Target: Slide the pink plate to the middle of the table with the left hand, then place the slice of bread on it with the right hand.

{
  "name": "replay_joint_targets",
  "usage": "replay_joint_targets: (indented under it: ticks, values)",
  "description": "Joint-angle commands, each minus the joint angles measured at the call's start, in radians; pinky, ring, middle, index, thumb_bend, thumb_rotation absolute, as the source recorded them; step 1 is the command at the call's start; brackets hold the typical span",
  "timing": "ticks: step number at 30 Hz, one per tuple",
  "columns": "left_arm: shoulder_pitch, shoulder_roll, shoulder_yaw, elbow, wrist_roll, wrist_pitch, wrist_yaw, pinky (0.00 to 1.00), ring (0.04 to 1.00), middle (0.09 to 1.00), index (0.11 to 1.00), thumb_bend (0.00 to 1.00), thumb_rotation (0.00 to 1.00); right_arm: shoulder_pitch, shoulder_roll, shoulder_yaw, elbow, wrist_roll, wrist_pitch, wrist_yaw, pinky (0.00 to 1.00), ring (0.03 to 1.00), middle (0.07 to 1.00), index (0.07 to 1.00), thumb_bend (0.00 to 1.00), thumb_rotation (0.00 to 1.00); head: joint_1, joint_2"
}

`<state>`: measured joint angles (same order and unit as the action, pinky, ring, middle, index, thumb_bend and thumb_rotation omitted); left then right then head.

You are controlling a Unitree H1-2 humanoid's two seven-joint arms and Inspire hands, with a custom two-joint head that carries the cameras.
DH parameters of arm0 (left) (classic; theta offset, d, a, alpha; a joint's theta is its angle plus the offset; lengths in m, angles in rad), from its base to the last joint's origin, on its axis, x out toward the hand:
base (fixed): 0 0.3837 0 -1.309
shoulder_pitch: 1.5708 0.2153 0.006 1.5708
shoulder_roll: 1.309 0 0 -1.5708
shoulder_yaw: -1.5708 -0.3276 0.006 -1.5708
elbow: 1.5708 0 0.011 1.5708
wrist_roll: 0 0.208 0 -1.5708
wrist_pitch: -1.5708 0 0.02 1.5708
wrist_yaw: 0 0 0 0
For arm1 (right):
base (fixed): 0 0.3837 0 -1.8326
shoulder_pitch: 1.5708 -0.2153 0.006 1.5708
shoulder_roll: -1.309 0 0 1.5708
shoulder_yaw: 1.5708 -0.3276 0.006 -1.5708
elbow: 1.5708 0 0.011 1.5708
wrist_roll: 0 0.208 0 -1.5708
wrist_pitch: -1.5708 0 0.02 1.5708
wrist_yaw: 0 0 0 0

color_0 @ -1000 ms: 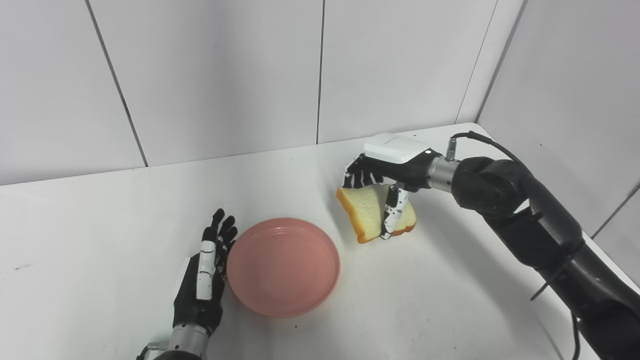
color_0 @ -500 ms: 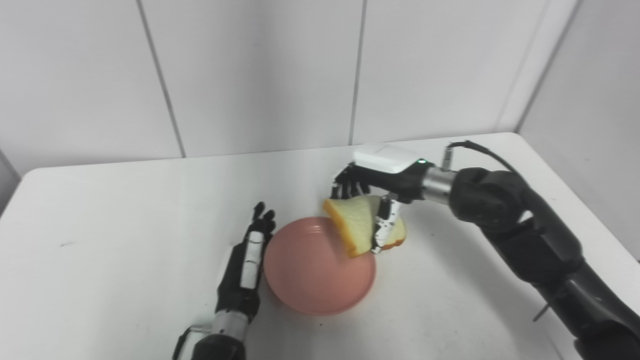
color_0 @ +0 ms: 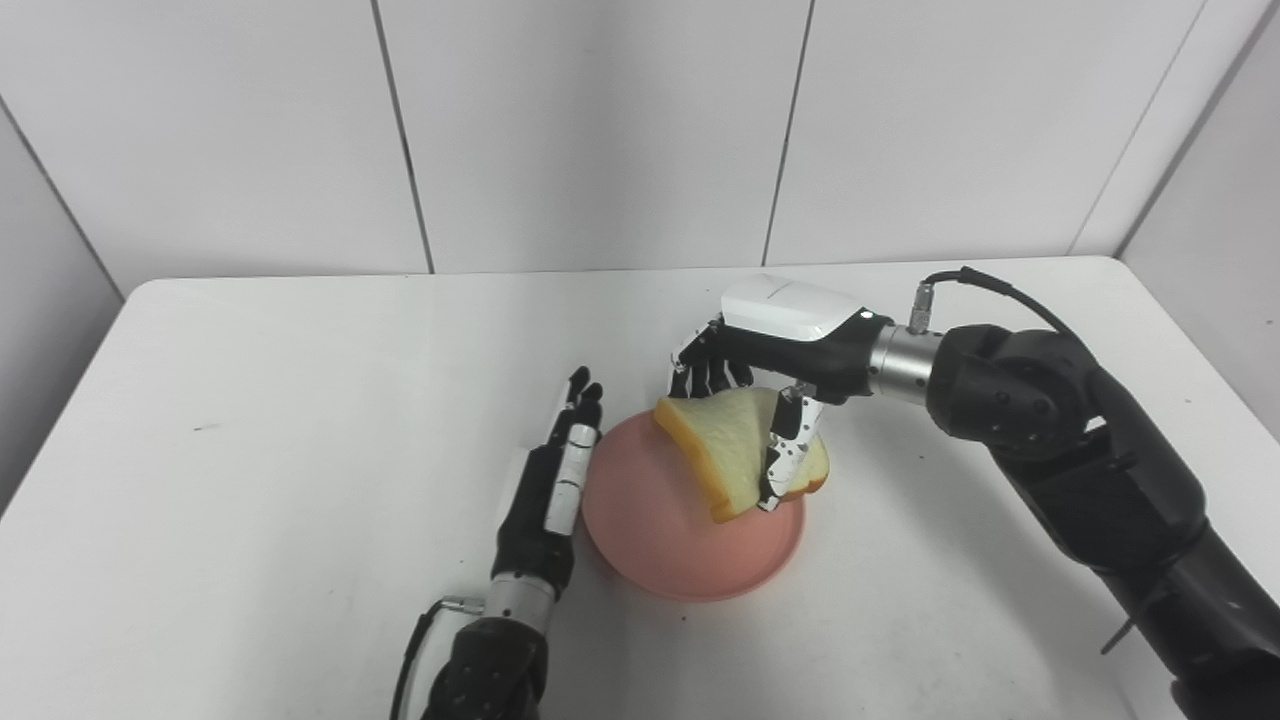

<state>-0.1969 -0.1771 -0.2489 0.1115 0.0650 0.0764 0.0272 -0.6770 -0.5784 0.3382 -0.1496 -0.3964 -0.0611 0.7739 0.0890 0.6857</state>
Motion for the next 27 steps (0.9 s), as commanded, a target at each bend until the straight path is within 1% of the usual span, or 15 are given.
replay_joint_targets:
  ticks: [1, 3, 6, 10, 14, 19, 27]
  values:
    - [-0.043, -0.076, -0.006, -0.005, 0.006, -0.021, 0.017, 1.0, 1.0, 1.0, 0.992, 0.76, 1.0, -0.049, 0.004, -0.004, -0.019, 0.009, 0.006, 0.001, 0.41, 0.467, 0.49, 0.481, 0.53, 0.0, 0.0, 0.002]
    - [-0.045, -0.078, -0.006, -0.002, 0.005, -0.026, 0.023, 1.0, 1.0, 1.0, 0.992, 0.76, 1.0, -0.049, 0.009, 0.005, -0.015, 0.001, 0.004, 0.005, 0.41, 0.467, 0.49, 0.481, 0.53, 0.0, -0.001, 0.001]
    - [-0.048, -0.071, -0.014, -0.003, 0.021, -0.024, 0.031, 1.0, 1.0, 1.0, 0.996, 0.77, 1.0, -0.048, 0.023, 0.027, 0.018, -0.008, -0.025, -0.001, 0.41, 0.476, 0.502, 0.47, 0.53, 0.0, -0.001, 0.001]
    - [-0.049, -0.066, -0.019, 0.004, 0.032, -0.033, 0.042, 1.0, 1.0, 1.0, 0.994, 0.77, 1.0, -0.046, 0.041, 0.049, 0.05, -0.017, -0.032, -0.008, 0.42, 0.485, 0.51, 0.462, 0.53, 0.0, -0.005, -0.005]
    - [-0.043, -0.066, -0.02, -0.001, 0.034, -0.029, 0.045, 1.0, 1.0, 1.0, 0.992, 0.78, 1.0, -0.045, 0.062, 0.072, 0.104, -0.041, -0.065, -0.029, 0.42, 0.479, 0.491, 0.485, 0.53, 0.0, -0.013, -0.008]
    - [-0.039, -0.062, -0.022, -0.003, 0.037, -0.028, 0.048, 1.0, 1.0, 1.0, 0.995, 0.78, 1.0, -0.041, 0.083, 0.095, 0.145, -0.086, -0.061, -0.033, 0.46, 0.509, 0.509, 0.468, 0.53, 0.0, -0.017, -0.006]
    - [-0.035, -0.065, -0.021, -0.011, 0.047, -0.024, 0.059, 1.0, 1.0, 1.0, 0.986, 0.79, 1.0, -0.041, 0.109, 0.119, 0.208, -0.147, -0.068, -0.048, 0.46, 0.515, 0.521, 0.455, 0.52, 0.0, -0.023, -0.005]
